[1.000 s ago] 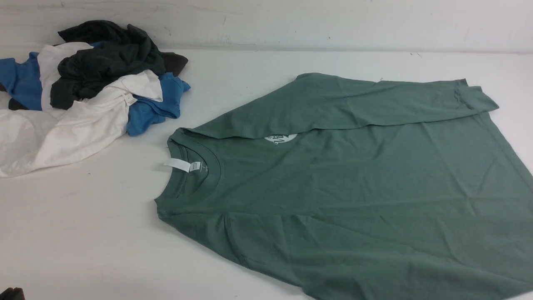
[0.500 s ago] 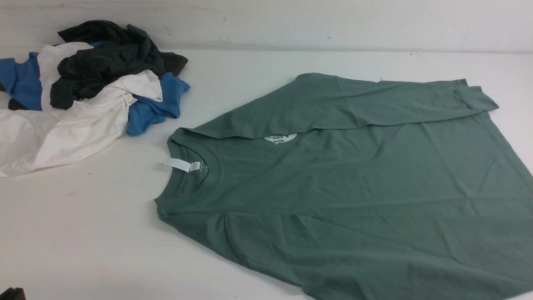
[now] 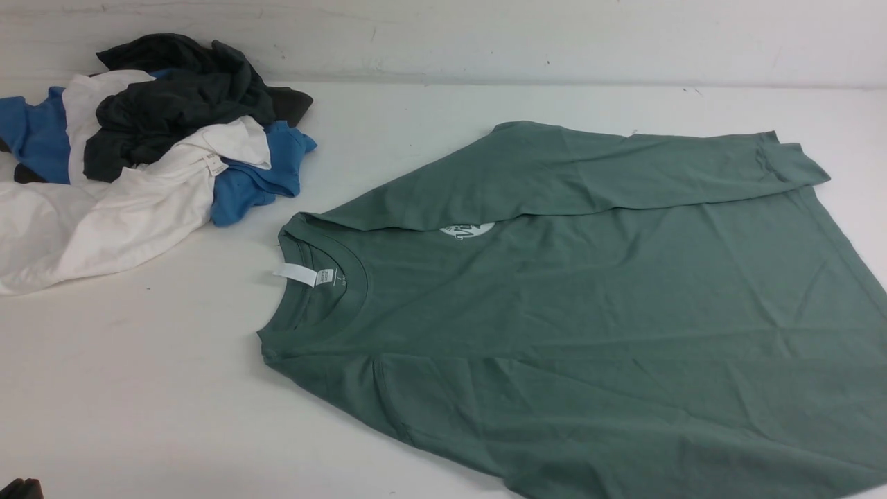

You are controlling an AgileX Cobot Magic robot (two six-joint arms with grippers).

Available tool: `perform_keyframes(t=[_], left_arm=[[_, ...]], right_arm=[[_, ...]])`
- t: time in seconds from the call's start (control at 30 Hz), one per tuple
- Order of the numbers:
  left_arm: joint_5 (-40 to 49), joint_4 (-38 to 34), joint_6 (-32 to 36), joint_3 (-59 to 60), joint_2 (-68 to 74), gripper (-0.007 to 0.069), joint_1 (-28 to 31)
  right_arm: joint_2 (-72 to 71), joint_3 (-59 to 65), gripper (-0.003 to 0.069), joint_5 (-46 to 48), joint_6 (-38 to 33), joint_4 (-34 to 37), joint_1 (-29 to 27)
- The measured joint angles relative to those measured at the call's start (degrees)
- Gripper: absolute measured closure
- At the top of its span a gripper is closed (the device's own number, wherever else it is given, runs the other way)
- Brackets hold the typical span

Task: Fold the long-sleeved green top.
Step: Hold the cuff closest to the cuff with your right arm

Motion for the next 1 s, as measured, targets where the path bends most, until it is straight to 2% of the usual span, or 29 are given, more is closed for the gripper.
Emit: perform_keyframes(t=[0.13,0.3,0.4,0.5,0.6,0.67,0.87,0.93,1.0], left_arm=[[0.0,0.0,0.0,0.0,0.0,0.0629,0.0],[0.0,0.0,0.0,0.0,0.0,0.0629,0.0],[0.0,0.0,0.0,0.0,0.0,0.0629,0.0],[0.0,0.0,0.0,0.0,0.0,0.0629,0.0],[0.0,0.0,0.0,0.0,0.0,0.0629,0.0],[0.0,0.0,0.0,0.0,0.0,0.0629,0.0],[0.0,0.0,0.0,0.0,0.0,0.0629,0.0],[0.0,0.0,0.0,0.0,0.0,0.0629,0.0],[0.0,0.0,0.0,0.0,0.0,0.0629,0.0]], right_arm=[[0.0,0.0,0.0673,-0.6,0.7,1.1,0.0],[0.0,0.2,0.0673,-4.6,10.6,21.3,0.0],[0.0,0.2,0.0673,-7.3,13.4,33.3,0.0],[0.0,0.2,0.0673,-8.6,14.0,41.6,0.0],[0.0,0.2,0.0673,-9.5,11.9,44.9,0.0],[0.0,-0.8,0.0673,-9.9,7.6,45.5,0.0],[3.6,-15.2,0.0673,-12.3,-2.9,45.7,0.0],[9.2,-21.8,0.0673,-10.2,-6.4,45.2,0.0],[16.9,-27.7,0.0673,-4.0,-7.9,42.7,0.0]])
